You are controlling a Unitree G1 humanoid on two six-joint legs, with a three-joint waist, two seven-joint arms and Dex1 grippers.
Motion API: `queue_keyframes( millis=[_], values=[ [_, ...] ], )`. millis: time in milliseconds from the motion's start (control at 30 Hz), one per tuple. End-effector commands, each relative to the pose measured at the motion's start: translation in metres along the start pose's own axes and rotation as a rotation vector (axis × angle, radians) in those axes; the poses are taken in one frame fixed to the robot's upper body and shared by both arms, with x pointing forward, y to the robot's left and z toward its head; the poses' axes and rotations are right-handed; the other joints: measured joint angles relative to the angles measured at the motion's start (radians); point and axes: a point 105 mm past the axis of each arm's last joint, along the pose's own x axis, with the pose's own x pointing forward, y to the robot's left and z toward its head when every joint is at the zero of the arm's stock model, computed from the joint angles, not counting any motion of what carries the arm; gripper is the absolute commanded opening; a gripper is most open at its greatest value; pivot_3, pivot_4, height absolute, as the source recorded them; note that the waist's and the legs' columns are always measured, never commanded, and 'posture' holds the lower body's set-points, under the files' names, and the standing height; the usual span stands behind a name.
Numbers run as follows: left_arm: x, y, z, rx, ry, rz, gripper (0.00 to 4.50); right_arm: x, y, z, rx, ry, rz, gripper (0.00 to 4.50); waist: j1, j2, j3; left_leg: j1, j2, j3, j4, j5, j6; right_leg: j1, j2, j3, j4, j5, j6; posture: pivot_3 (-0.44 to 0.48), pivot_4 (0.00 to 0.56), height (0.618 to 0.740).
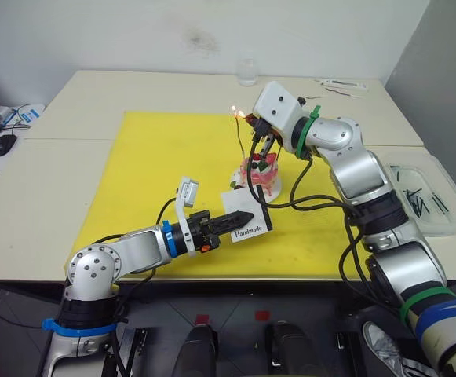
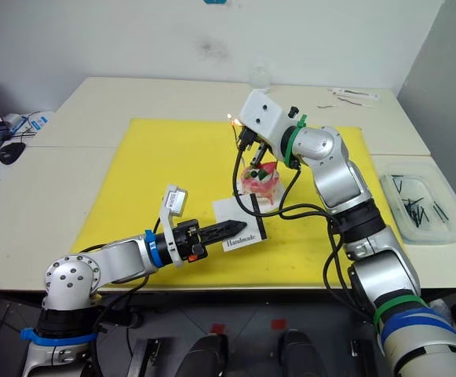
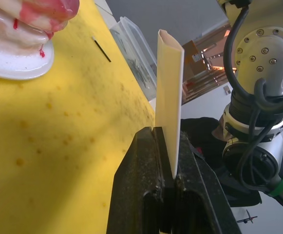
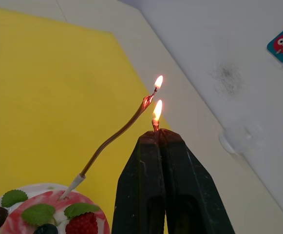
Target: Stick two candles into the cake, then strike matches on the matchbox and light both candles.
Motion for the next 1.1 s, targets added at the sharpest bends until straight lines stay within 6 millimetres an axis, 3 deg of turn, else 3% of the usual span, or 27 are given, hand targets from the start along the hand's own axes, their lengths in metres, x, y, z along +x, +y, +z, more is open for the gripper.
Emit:
queue_keyframes(
  millis=[33, 333, 533, 867, 1000, 1100],
  values=[
    [0.003, -0.011, 0.004, 0.027, -0.004, -0.05, 0.0, -0.014, -0.012, 0.022, -0.013, -0.065, -0.041, 0.03, 0.0, 0.0, 0.0, 0.0, 0.0, 0.0, 0.0, 0.0, 0.0, 0.0, 0.0, 0.0, 0.0, 0.0, 0.0, 0.0, 0.15, 0.74],
    [0.004, -0.01, 0.004, 0.026, 0.004, -0.056, 0.0, -0.041, -0.031, 0.046, -0.007, -0.09, -0.096, 0.03, 0.001, 0.0, 0.0, 0.0, 0.0, 0.0, -0.001, 0.0, 0.0, 0.0, 0.0, 0.0, 0.0, 0.0, 0.0, 0.0, 0.15, 0.74],
    [0.004, -0.009, 0.003, 0.024, 0.007, -0.058, 0.0, -0.074, -0.057, 0.042, -0.027, -0.037, -0.16, 0.03, 0.001, 0.0, 0.0, 0.0, 0.0, 0.0, -0.001, 0.0, 0.0, -0.001, 0.0, 0.0, -0.001, 0.0, 0.0, 0.0, 0.15, 0.74],
    [0.006, -0.011, 0.003, 0.027, 0.017, -0.075, 0.0, -0.135, -0.088, -0.026, -0.054, 0.213, -0.303, 0.03, 0.001, 0.0, 0.0, -0.001, -0.001, 0.002, -0.003, 0.0, 0.0, -0.002, -0.001, 0.001, -0.002, -0.001, -0.001, 0.0, 0.15, 0.74],
    [0.006, -0.012, 0.0, 0.023, 0.024, -0.08, 0.0, -0.189, -0.107, -0.082, 0.017, 0.364, -0.524, 0.03, 0.003, 0.0, 0.0, -0.001, 0.0, 0.002, -0.004, 0.0, 0.0, -0.002, -0.001, 0.001, -0.002, -0.001, -0.001, 0.0, 0.15, 0.74],
    [0.006, -0.012, -0.002, 0.023, 0.033, -0.082, 0.0, -0.218, -0.107, -0.107, 0.047, 0.439, -0.63, 0.03, 0.009, 0.0, 0.0, -0.001, -0.001, 0.003, -0.004, 0.0, 0.0, -0.002, -0.001, 0.002, -0.002, -0.001, -0.001, 0.0, 0.15, 0.74]
  ],
)
